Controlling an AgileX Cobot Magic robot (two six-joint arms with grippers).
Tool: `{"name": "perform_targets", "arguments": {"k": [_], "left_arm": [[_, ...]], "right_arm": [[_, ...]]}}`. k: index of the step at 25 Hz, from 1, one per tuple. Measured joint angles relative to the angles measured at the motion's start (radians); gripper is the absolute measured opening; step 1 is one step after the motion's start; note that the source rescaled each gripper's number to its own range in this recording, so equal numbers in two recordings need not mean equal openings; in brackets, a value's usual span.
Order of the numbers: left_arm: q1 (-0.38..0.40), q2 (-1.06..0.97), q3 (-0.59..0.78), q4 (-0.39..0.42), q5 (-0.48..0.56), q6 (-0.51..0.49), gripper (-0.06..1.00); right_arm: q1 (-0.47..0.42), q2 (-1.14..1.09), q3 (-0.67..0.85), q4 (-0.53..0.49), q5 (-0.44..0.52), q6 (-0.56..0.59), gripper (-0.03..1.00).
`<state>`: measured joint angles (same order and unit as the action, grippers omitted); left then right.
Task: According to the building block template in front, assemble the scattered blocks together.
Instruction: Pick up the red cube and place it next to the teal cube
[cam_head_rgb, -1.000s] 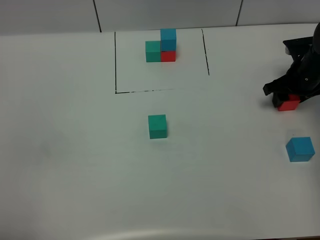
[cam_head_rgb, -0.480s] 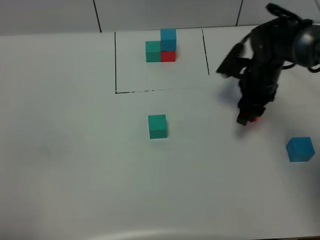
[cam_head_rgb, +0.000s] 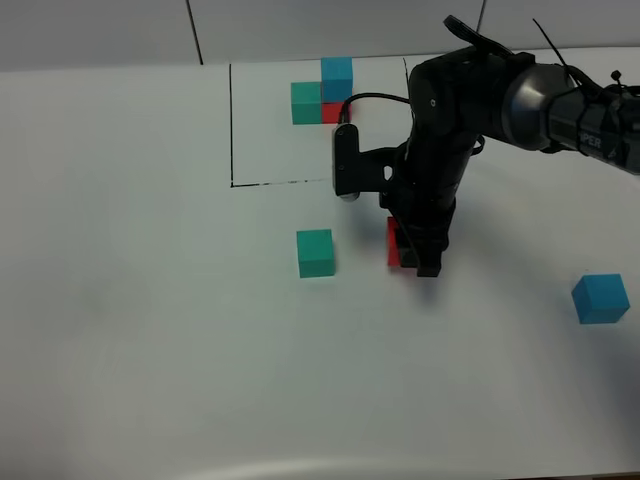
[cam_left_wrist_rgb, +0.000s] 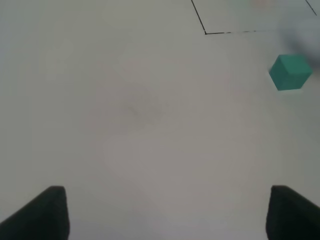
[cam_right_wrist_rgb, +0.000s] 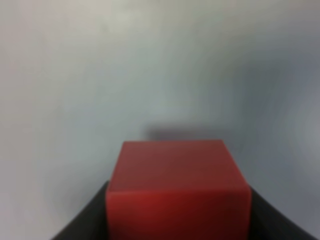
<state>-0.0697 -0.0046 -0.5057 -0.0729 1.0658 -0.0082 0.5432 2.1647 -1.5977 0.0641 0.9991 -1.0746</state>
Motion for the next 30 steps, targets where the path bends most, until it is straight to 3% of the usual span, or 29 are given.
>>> {"name": "perform_targets", "arguments": {"k": [10, 30], "left_arm": [[0.0, 0.0, 0.0, 0.0, 0.0, 0.0, 0.74], [0.0, 0.0, 0.0, 0.0, 0.001, 0.0, 0.74]], "right_arm": [[0.054, 0.091, -0.125, -0.001, 0.013, 0.08, 0.02], [0.102, 0.142, -0.134, -0.017, -0.024, 0.139, 0.02]]}}
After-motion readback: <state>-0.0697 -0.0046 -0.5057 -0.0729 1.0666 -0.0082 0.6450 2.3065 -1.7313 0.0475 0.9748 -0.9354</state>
